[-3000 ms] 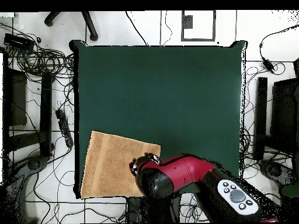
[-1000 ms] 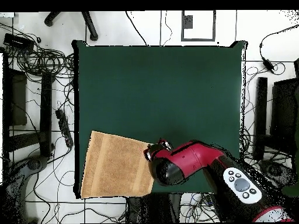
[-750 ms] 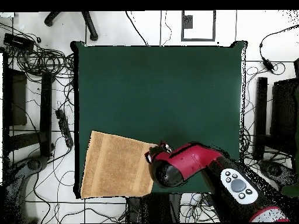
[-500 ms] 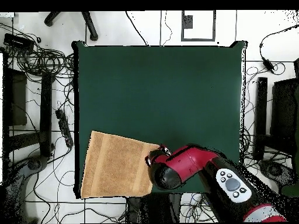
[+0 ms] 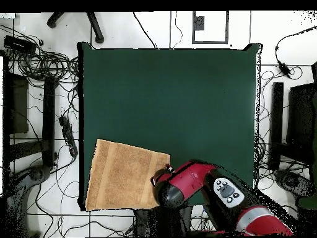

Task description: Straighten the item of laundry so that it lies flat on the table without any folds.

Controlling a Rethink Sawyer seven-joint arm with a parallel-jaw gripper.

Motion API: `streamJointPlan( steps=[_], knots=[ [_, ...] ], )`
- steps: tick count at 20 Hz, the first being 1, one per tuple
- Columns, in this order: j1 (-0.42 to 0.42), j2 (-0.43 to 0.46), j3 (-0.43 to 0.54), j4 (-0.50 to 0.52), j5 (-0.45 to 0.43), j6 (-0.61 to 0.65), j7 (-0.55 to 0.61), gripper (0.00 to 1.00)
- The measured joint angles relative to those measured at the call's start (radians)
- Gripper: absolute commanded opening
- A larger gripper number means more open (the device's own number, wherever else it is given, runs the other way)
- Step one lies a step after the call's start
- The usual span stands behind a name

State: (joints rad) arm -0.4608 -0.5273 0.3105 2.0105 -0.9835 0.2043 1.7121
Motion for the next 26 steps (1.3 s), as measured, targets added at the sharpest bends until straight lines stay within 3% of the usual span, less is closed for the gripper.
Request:
streamJointPlan(
  steps=[13, 14, 26],
  knots=[
    [0.052, 0.028, -0.119, -0.002, 0.002, -0.203, 0.0, 1.0],
    [0.054, 0.034, -0.137, 0.001, 0.002, -0.244, 0.0, 0.0],
    [0.082, 0.082, -0.244, 0.002, 0.029, -0.46, 0.0, 0.0]
  ],
)
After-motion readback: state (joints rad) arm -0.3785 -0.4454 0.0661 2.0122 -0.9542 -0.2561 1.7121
